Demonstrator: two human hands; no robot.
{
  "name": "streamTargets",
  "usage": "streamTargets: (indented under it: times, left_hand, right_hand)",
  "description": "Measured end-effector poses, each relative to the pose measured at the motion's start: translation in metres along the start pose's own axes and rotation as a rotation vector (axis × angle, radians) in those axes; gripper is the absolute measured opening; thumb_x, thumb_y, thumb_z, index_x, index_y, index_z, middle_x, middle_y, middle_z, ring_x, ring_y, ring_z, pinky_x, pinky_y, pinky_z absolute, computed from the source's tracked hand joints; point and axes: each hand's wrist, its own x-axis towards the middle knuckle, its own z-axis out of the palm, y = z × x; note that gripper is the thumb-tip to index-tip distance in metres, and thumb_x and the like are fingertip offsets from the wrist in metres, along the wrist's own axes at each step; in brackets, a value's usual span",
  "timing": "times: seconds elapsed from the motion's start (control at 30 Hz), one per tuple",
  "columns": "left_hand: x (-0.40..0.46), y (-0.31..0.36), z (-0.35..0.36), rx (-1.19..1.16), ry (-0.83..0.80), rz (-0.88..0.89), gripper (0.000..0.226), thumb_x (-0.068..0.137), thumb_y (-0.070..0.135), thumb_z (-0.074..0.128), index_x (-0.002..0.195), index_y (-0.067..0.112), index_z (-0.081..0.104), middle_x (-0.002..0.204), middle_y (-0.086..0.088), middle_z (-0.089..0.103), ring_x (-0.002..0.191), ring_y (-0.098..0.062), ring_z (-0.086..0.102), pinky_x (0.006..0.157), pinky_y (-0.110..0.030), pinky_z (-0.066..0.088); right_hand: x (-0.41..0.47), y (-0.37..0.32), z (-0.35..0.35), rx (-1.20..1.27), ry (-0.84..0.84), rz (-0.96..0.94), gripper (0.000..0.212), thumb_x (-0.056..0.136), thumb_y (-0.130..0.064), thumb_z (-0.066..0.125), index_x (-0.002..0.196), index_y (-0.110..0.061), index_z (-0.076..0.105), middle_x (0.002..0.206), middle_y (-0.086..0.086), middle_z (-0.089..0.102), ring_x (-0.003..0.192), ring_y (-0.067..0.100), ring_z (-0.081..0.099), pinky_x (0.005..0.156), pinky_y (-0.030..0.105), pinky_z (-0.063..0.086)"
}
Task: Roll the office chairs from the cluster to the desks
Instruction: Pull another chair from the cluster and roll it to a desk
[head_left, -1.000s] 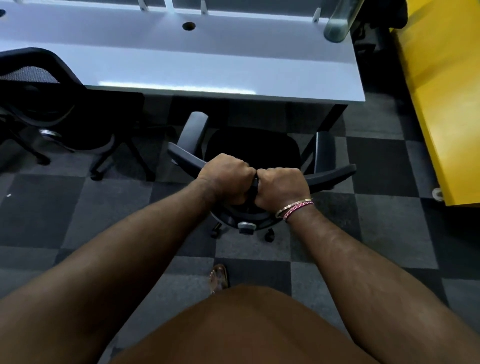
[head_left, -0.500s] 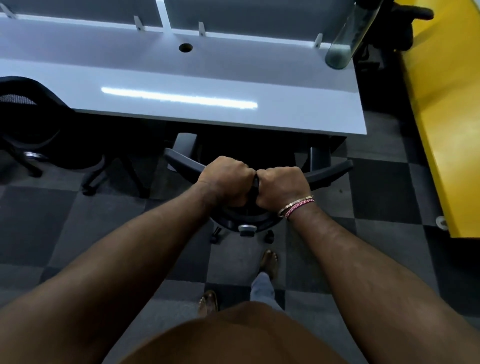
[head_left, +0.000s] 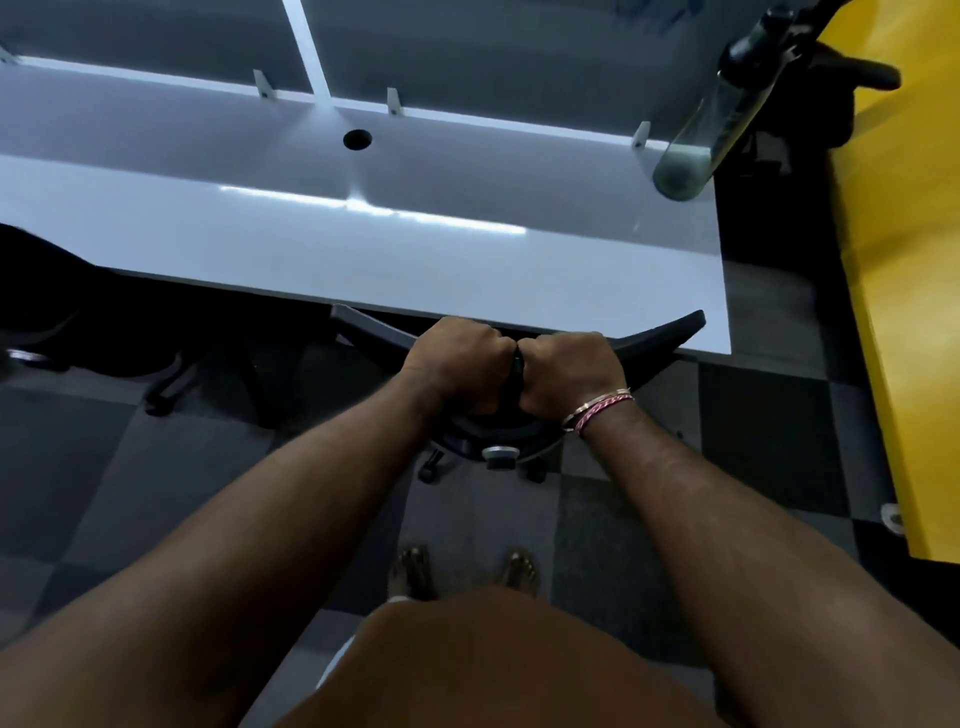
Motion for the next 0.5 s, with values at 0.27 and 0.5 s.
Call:
streamTargets:
  times: [0.27,0.5]
  left_hand:
    - [0.039,-0.051,0.001,0.017,-0.034,0.076,0.011,0.084,0.034,0.058,0.081,0.027,0.050,0.091,0.001,0.072,0.079,-0.028,0.069,0.061,-0.032,0.037]
    - [0.042,-0.052,0.004,0.021,-0.004,0.106,0.011,0.088,0.035,0.055,0.084,0.027,0.047,0.095,0.000,0.072,0.084,-0.028,0.069,0.062,-0.033,0.034]
  right_hand:
    - [0.052,0.004,0.005,0.052,0.031,0.033,0.014,0.053,-0.028,0.068,0.060,-0.018,0.060,0.054,0.002,0.060,0.045,0.030,0.057,0.049,0.024,0.028]
    - [0.054,0.008,0.011,0.064,0.045,0.003,0.016,0.055,-0.028,0.069,0.062,-0.019,0.058,0.056,0.002,0.060,0.046,0.030,0.057,0.049,0.026,0.027]
